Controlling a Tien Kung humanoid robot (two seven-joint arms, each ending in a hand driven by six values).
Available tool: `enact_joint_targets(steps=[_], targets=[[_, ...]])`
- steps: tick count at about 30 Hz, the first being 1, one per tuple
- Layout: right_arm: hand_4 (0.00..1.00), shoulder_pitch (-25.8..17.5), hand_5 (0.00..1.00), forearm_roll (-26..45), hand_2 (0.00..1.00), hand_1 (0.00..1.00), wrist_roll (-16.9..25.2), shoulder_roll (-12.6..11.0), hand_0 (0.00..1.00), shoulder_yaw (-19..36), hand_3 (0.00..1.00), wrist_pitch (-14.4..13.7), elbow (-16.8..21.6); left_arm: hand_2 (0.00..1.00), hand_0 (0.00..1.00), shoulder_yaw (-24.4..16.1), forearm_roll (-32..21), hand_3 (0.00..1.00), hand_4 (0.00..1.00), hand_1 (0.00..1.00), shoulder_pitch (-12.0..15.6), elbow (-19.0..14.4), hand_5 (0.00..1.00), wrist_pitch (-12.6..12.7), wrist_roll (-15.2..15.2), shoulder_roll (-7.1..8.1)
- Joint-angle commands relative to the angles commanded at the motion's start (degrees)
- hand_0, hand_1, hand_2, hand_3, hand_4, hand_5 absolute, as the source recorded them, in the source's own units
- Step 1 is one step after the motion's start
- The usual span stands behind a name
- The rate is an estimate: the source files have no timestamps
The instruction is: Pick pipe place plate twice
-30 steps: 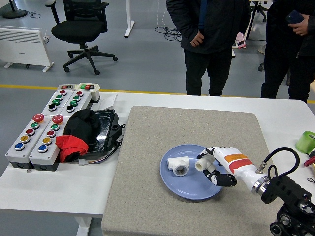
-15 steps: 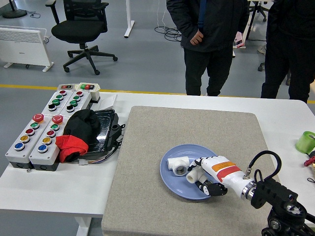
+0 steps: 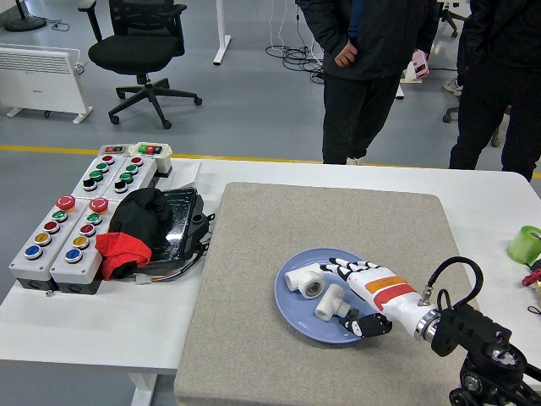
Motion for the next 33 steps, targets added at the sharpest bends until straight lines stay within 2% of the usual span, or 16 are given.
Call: enact_joint_targets(steps=[6,10,16,19,22,23,24,26,29,30,33], targets=[[0.780,-0.35,0.352,0.84,0.998,0.888,0.36,0.00,0.942,1.74,0.998,-0.54,0.26,0.702,0.738,-0.09,0.15,0.650,0.410,0.746,-0.04,-0.01,0.998,-0.04,0.01,-0.02],[0.780,-1.03,0.352,4.78,0.998,0.888,1.61,0.18,0.942,4.89,0.998,-2.12,0.41,0.702,0.738,-0.07,0.18,0.650,0.410,0.746,-0.07,-0.01,0.998,-0.09,0.01,-0.02],[0.776,-2.36,0.371,17.01,0.998,0.885,4.12,0.44,0.945,10.65,0.998,-7.32,0.30,0.702,0.738,-0.19,0.38,0.651,0.411,0.745,-0.06,-0.02,0.998,-0.15,0.04,-0.03],[0.763,-3.30,0.406,24.46,0.998,0.878,6.12,0.59,0.929,14.52,0.995,-11.00,-0.44,0.702,0.738,-0.25,0.47,0.651,0.411,0.745,-0.04,-0.03,0.998,-0.17,0.07,-0.06],[0.763,-3.90,0.406,30.79,0.998,0.878,7.34,0.58,0.929,16.92,0.995,-12.54,-1.13,0.702,0.738,-0.25,0.52,0.651,0.411,0.745,-0.05,-0.03,0.998,-0.20,0.09,-0.07],[0.763,-4.17,0.406,33.39,0.998,0.878,7.72,0.51,0.929,17.78,0.995,-12.79,-1.40,0.702,0.738,-0.27,0.56,0.651,0.411,0.745,-0.05,-0.04,0.998,-0.22,0.09,-0.07],[0.742,-4.58,0.471,36.37,0.990,0.867,8.05,0.37,0.912,19.16,0.960,-12.76,-1.79,0.702,0.737,-0.34,0.67,0.651,0.411,0.745,-0.04,-0.04,0.998,-0.25,0.09,-0.08],[0.742,-4.90,0.471,40.84,0.990,0.867,8.17,0.24,0.912,20.43,0.960,-12.51,-2.07,0.702,0.737,-0.39,0.77,0.651,0.411,0.745,-0.03,-0.05,0.998,-0.27,0.08,-0.10],[0.742,-5.67,0.471,48.29,0.990,0.867,7.65,-0.10,0.912,23.18,0.960,-10.90,-2.99,0.702,0.737,-0.49,0.92,0.651,0.411,0.745,0.05,-0.06,0.998,-0.29,0.04,-0.13],[0.717,-5.82,0.537,50.53,0.966,0.842,7.54,-0.17,0.894,23.66,0.926,-10.52,-3.17,0.702,0.738,-0.53,0.98,0.652,0.411,0.745,0.08,-0.06,0.998,-0.29,0.04,-0.14],[0.717,-6.40,0.537,57.15,0.966,0.842,6.99,-0.40,0.894,25.01,0.926,-9.12,-3.75,0.702,0.738,-0.59,1.12,0.652,0.411,0.745,0.18,-0.08,0.998,-0.31,0.01,-0.18]])
